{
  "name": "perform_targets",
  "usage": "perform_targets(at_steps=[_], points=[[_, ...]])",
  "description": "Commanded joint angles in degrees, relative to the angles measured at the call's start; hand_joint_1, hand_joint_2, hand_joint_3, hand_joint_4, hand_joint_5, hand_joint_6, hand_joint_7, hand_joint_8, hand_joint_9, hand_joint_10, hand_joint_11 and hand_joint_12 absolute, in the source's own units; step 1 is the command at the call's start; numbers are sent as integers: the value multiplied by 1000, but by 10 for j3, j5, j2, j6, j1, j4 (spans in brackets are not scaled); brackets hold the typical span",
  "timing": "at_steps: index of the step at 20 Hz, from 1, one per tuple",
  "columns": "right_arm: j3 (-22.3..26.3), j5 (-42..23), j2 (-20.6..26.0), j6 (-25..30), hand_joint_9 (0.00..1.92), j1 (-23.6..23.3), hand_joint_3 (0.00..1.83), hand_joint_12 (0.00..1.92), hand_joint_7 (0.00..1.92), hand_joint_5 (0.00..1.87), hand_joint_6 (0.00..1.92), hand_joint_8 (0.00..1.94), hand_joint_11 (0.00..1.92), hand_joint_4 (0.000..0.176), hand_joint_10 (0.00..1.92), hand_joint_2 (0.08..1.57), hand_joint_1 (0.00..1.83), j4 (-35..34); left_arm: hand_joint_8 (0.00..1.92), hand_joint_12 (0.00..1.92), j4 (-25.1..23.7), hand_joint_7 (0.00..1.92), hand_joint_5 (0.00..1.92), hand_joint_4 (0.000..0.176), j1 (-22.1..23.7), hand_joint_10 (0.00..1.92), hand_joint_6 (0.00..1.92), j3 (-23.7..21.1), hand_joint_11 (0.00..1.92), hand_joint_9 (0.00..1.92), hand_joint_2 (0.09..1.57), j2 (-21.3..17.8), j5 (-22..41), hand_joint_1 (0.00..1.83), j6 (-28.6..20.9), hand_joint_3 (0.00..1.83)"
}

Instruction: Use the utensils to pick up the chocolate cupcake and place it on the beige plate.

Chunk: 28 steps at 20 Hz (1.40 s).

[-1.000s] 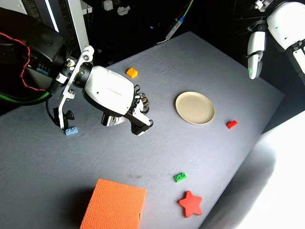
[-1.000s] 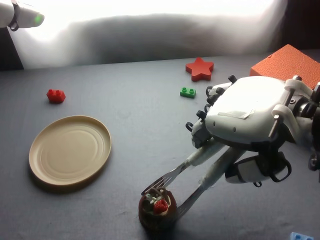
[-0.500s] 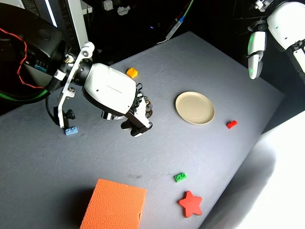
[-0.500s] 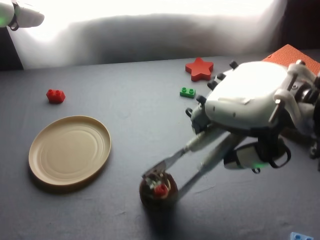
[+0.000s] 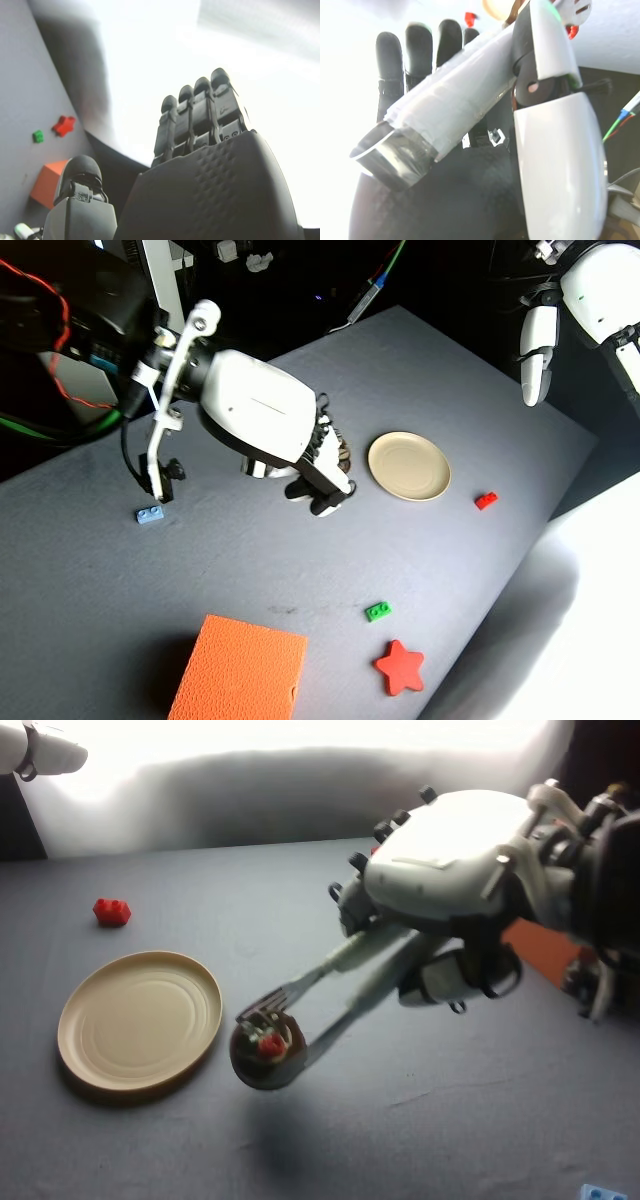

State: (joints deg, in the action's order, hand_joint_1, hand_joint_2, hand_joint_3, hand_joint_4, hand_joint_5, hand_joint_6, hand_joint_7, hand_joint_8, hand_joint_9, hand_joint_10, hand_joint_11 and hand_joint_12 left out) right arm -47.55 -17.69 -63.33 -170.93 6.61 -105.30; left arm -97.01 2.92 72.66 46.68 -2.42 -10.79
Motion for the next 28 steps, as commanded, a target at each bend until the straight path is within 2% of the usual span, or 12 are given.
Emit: perform_targets(at_steps=[1, 4, 5, 11, 17, 21, 25, 28], points=[[-9, 20, -6, 5, 729, -14, 3, 1330, 886, 725, 1207, 1241, 361, 0, 1452, 1196, 1351, 19, 3, 72, -6, 77, 103, 0, 5, 2, 3, 0, 0, 50, 1135, -4, -15, 0, 1, 0], [-47, 27, -44, 7, 746, -24, 0, 1314, 897, 709, 1235, 1211, 363, 0, 1440, 1196, 1352, 19, 9, 10, -6, 79, 101, 0, 6, 12, 12, 1, 21, 55, 1127, -2, -15, 0, 1, 0], [-78, 31, -74, 10, 769, -30, 1, 1303, 899, 716, 1209, 1211, 398, 0, 1414, 1189, 1354, 18, 7, 14, -6, 80, 101, 0, 6, 12, 10, 1, 28, 60, 1126, -2, -15, 0, 1, 0], [-158, 48, -149, 11, 771, -25, 0, 1318, 935, 730, 1198, 1152, 385, 0, 1409, 1180, 1358, 18, 1, 0, -6, 47, 72, 0, 6, 1, 3, 2, 0, 26, 1124, -1, -13, 0, 1, 0], [-223, 66, -211, 11, 767, -16, 0, 1353, 903, 739, 1204, 1184, 379, 0, 1424, 1185, 1355, 19, 1, 0, -6, 49, 82, 0, 6, 0, 4, 4, 0, 15, 1133, 1, -13, 0, 1, 2], [-253, 70, -234, 19, 743, -6, 1, 1378, 875, 754, 1223, 1209, 356, 0, 1447, 1192, 1351, 20, 7, 0, -6, 63, 94, 0, 7, 8, 8, 5, 0, 28, 1135, 3, -12, 0, 1, 3], [-258, 72, -243, 27, 750, -2, 0, 1377, 897, 766, 1174, 1209, 343, 0, 1429, 1184, 1355, 20, 0, 0, -6, 56, 86, 0, 7, 1, 1, 6, 0, 20, 1140, 4, -12, 0, 1, 3], [-264, 72, -252, 33, 735, -7, 1, 1379, 883, 725, 1234, 1234, 334, 0, 1448, 1197, 1351, 20, 8, 0, -7, 75, 104, 0, 7, 9, 8, 7, 0, 41, 1139, 4, -10, 0, 1, 2]])
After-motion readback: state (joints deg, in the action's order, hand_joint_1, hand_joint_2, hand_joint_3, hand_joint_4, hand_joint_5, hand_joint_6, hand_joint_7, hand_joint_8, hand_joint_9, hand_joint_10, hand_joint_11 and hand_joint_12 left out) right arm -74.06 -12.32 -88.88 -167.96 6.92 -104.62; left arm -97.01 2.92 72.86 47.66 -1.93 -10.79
